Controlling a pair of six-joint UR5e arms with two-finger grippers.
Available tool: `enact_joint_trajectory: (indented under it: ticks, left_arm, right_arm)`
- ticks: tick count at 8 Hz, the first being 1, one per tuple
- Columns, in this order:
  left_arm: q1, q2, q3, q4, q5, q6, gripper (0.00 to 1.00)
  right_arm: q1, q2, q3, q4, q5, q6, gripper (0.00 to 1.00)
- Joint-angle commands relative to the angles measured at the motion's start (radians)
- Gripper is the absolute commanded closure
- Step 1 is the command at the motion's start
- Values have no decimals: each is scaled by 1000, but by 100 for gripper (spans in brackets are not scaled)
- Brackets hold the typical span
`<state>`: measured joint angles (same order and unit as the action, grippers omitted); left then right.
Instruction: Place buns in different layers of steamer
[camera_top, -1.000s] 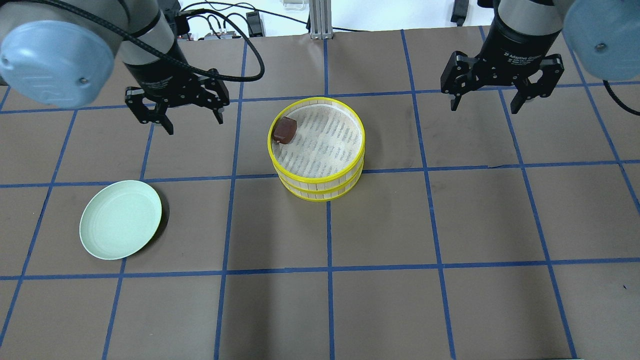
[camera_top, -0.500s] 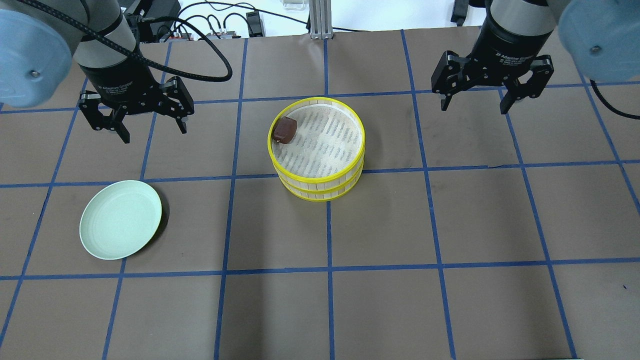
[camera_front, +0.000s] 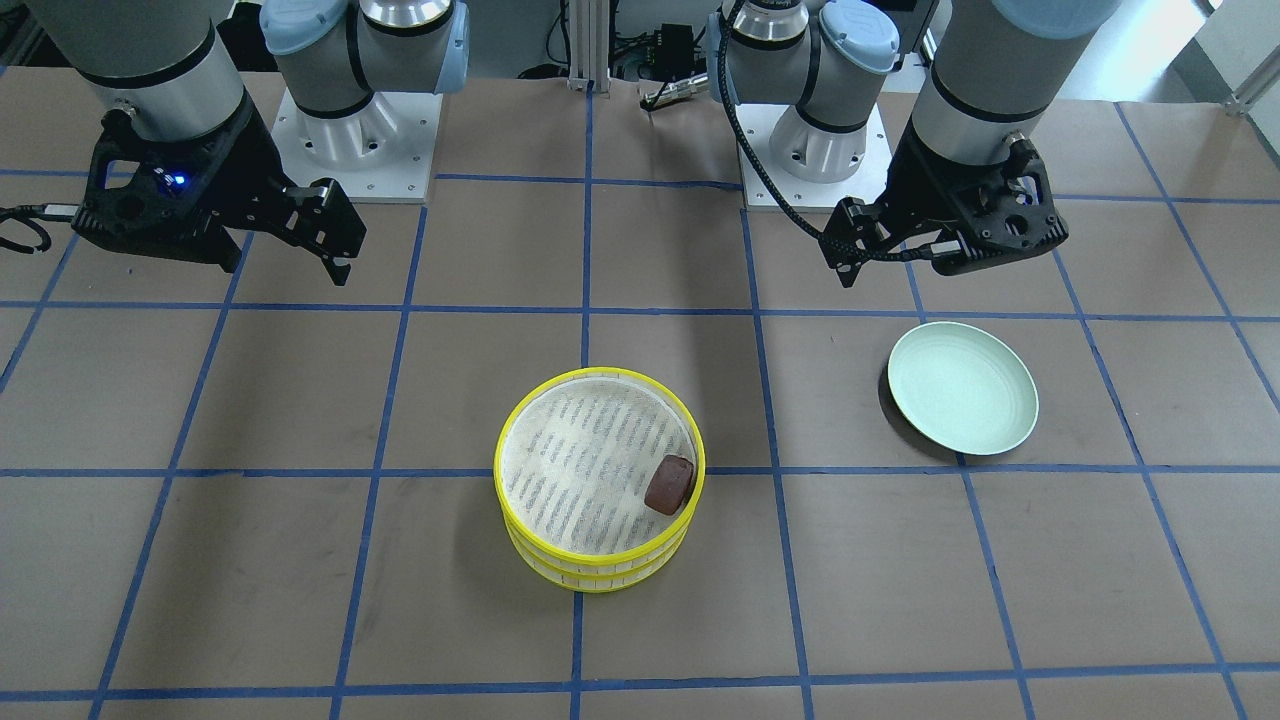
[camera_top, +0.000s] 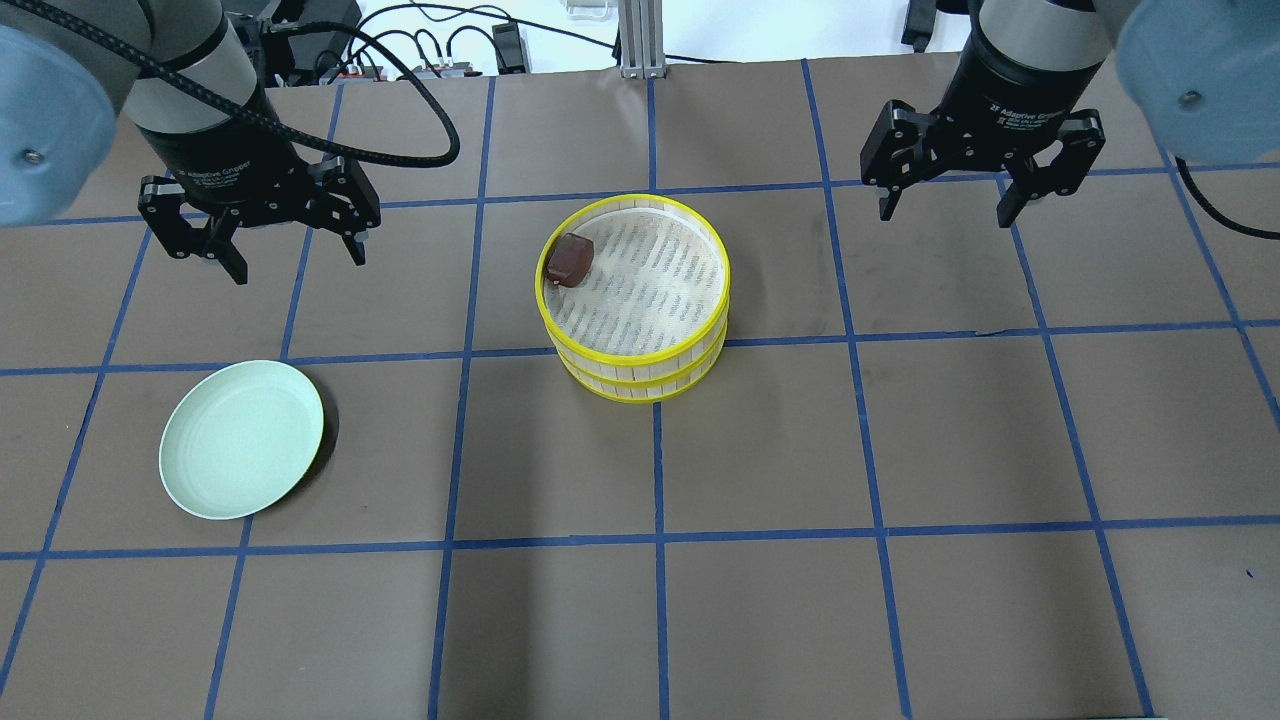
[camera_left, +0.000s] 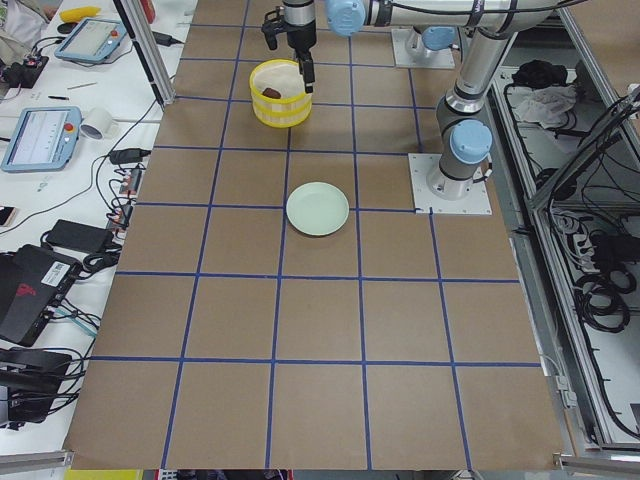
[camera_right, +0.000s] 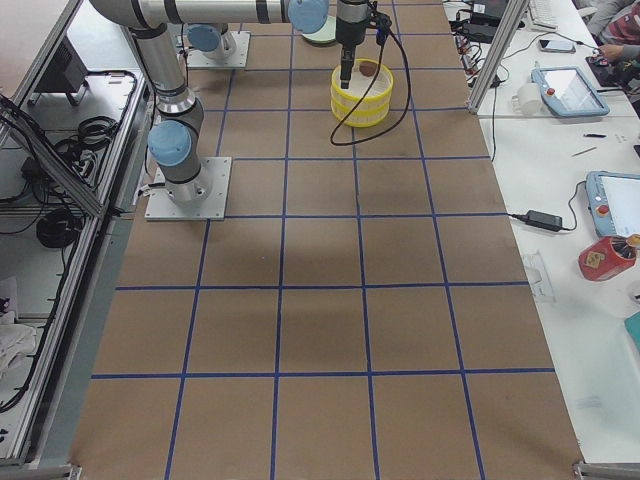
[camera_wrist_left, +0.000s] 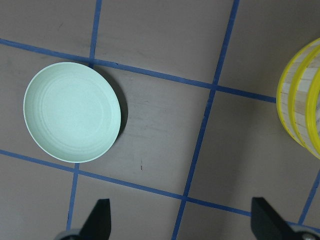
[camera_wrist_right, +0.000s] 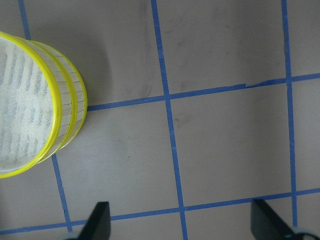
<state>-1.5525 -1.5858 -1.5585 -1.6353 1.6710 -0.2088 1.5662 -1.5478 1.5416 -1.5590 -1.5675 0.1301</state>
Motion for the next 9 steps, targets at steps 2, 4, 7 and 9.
enact_joint_trajectory:
  ticks: [2, 4, 7, 9]
  left_arm:
    - [-8, 14, -2, -11, -5, -11, 0]
    - [-8, 12, -2, -11, -4, -11, 0]
    - [-12, 10, -2, -11, 1, -11, 0]
    - [-17, 9, -2, -12, 1, -11, 0]
  right_arm:
    - [0, 0, -1, -1, -8, 0, 0]
    - [0, 0, -1, 0, -6, 0, 0]
    - [-2, 2, -1, -1, -8, -1, 0]
    - [0, 2, 0, -7, -5, 0, 0]
